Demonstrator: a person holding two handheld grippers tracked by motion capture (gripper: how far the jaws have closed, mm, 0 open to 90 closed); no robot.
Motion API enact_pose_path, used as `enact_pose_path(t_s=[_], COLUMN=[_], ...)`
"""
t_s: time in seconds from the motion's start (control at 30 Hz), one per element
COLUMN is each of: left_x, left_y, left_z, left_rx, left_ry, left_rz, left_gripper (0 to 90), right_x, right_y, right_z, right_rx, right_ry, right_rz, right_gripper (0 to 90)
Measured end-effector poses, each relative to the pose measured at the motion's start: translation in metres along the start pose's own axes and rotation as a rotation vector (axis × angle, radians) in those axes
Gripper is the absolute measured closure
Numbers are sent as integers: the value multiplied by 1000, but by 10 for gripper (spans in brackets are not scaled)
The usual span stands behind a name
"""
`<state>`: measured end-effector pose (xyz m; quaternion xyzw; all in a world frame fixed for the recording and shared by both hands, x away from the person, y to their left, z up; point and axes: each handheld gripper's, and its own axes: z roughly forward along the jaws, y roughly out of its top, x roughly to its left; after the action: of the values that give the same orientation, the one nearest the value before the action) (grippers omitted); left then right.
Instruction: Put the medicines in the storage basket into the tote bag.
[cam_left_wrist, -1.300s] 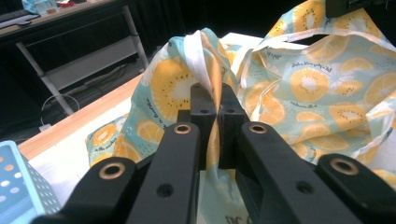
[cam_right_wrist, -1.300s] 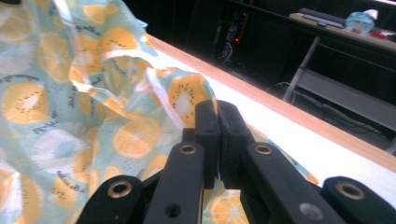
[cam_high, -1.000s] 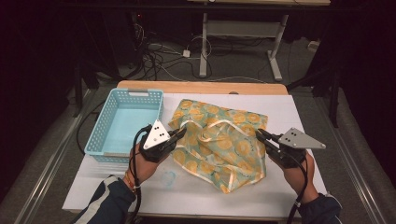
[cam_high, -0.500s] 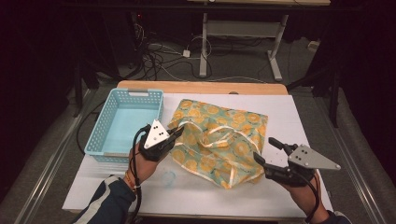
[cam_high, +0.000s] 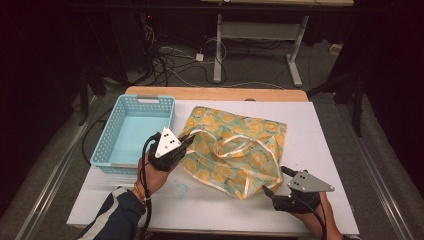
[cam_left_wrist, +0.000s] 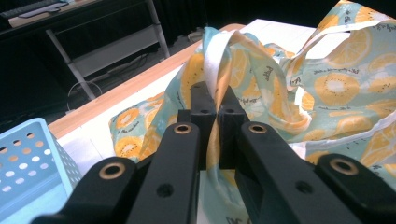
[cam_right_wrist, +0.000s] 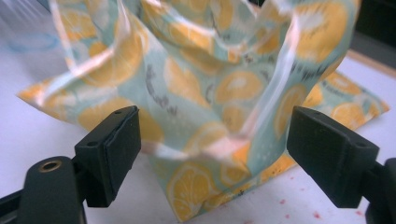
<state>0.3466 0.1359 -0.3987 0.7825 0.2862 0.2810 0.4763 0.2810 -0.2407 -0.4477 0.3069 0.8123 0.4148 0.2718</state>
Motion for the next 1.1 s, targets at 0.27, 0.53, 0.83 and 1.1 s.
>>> enact_pose_path(t_s=[0.27, 0.53, 0.83, 1.1], left_x=[-4, -7, -11, -4], left_y=[0, 14, 39, 65], left_z=[4, 7, 8, -2], left_rx=[9, -36, -109, -188], left_ry=[-11, 0, 8, 35], left_rz=[18, 22, 33, 12], left_gripper=[866, 865, 866, 866], right_x=[-6, -15, -29, -44], right_y=[-5, 22, 59, 92], right_z=[13, -3, -21, -37], right_rx=[-30, -170, -320, -424], right_ry=[3, -100, -208, -304], right_rz=[-27, -68, -109, -126], right_gripper=[749, 884, 890, 891])
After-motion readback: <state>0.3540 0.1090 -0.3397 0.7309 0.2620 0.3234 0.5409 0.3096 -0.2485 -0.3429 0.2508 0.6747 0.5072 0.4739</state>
